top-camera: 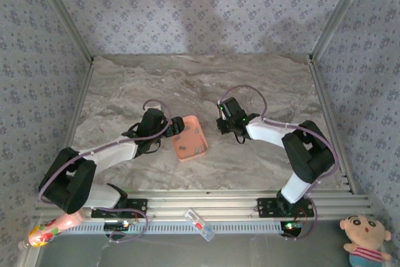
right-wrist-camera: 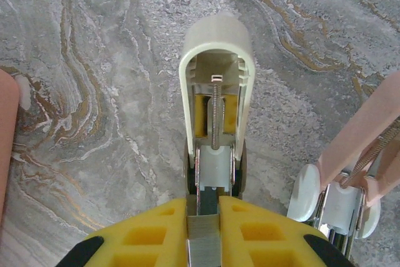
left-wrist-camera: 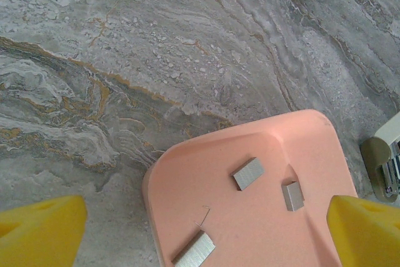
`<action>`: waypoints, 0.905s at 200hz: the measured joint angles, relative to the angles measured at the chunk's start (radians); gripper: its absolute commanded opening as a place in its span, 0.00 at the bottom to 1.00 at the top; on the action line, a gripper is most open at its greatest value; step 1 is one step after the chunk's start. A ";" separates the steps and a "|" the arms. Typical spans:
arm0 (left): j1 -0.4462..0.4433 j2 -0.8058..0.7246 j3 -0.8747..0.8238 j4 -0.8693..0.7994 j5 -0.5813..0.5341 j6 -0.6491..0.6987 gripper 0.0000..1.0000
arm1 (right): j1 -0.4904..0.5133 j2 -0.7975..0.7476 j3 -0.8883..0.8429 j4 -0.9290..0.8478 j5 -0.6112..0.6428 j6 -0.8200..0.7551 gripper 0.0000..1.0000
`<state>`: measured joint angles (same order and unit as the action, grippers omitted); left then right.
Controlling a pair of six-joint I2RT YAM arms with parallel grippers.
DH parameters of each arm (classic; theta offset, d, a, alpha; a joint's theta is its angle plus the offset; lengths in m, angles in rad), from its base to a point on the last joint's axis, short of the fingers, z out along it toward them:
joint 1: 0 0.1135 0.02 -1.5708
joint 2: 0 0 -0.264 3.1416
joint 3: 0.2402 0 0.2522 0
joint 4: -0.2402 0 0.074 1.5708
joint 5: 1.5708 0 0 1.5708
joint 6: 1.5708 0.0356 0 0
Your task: Load the staples into the stapler
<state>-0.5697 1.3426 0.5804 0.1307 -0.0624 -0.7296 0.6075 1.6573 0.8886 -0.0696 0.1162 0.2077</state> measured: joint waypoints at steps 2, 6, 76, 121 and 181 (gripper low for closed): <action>0.000 0.000 0.000 0.000 0.000 0.000 0.98 | 0.000 0.001 0.000 0.000 0.000 0.000 0.18; 0.000 0.000 0.000 0.000 0.000 0.000 0.98 | 0.000 0.002 0.000 0.000 0.000 0.000 0.18; 0.000 0.000 0.000 -0.003 -0.006 0.005 0.98 | -0.001 0.014 0.000 0.000 0.000 0.000 0.18; 0.000 0.000 0.001 -0.003 -0.006 0.007 0.98 | -0.001 -0.001 -0.005 0.000 0.001 0.000 0.18; 0.000 -0.069 -0.019 0.016 -0.008 0.008 0.98 | -0.005 -0.101 -0.045 0.021 0.002 0.000 0.18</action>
<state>-0.5697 1.2736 0.5613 0.1467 -0.0700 -0.7216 0.6025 1.5566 0.8433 -0.0490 0.1177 0.2077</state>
